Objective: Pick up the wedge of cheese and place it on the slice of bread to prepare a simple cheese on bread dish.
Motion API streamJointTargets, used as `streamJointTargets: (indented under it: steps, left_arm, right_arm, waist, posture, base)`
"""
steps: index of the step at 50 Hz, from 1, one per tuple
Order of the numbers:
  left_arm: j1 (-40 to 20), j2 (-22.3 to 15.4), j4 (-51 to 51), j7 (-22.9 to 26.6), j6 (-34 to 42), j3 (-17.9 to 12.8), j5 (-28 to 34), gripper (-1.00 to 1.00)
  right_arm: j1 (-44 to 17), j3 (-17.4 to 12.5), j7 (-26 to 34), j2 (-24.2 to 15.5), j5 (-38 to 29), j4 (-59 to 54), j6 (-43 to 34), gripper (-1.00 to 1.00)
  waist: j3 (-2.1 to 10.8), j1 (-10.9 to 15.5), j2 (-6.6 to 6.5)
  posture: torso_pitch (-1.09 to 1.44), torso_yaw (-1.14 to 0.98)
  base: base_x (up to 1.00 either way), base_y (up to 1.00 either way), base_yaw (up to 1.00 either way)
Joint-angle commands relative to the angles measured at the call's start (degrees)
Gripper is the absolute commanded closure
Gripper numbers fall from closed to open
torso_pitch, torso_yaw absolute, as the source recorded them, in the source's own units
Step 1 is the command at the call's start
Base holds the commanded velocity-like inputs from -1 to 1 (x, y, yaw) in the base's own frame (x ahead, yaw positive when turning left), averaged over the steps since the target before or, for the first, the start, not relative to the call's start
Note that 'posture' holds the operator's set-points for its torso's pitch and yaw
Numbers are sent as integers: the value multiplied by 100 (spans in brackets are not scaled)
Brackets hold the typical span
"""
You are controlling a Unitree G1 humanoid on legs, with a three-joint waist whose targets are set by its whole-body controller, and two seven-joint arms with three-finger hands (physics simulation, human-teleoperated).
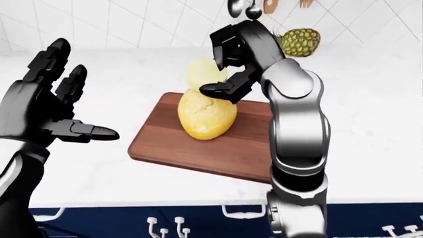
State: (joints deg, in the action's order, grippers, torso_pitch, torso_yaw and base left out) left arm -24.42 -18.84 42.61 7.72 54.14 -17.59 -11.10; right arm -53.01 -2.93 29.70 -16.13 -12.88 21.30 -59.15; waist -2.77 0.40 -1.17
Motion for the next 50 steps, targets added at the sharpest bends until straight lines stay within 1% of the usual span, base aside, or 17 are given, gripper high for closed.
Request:
streamJointTargets:
  steps: [1, 14, 23, 33, 38, 40, 50]
  left_arm:
    - [-121, -74, 164, -14, -172, -99, -4, -100]
    - [33, -52, 197, -3, -247, -119, 1, -100]
    - [102, -66, 206, 36, -275, -211, -28, -100]
    - [139, -81, 189, 44, -316, -239, -51, -100]
    - [96, -88, 133, 35, -331, -194, -30, -100]
    - [124, -64, 61, 37, -417, -162, -1, -100]
    - [134, -45, 48, 51, -453, -162, 29, -100]
  right_arm:
    - [-157, -49, -13, -8, -73, 146, 191, 100]
    - [-125, 52, 7, 232, -286, -126, 429, 100]
    - [-184, 80, -2, 317, -437, -472, 654, 100]
    - [-178, 3, -9, 265, -505, -607, 745, 100]
    - [-104, 6, -21, 252, -545, -735, 883, 100]
    - [-53, -21, -73, 264, -535, -947, 1087, 100]
    - [11, -26, -77, 271, -545, -923, 1096, 100]
  waist:
    - [146, 0, -13]
    - [166, -32, -59]
    - [179, -45, -74]
    - [181, -41, -73]
    - [182, -39, -66]
    - [181, -39, -66]
    - [190, -31, -51]
  posture:
    - [0, 0]
    - [0, 0]
    - [0, 0]
    - [0, 0]
    - [0, 0]
    - [0, 0]
    - [0, 0]
  base:
    - [0, 0, 0]
    - [0, 0, 0]
    - [0, 0, 0]
    - [0, 0, 0]
    - [0, 0, 0]
    - [0, 0, 0]
    - [0, 0, 0]
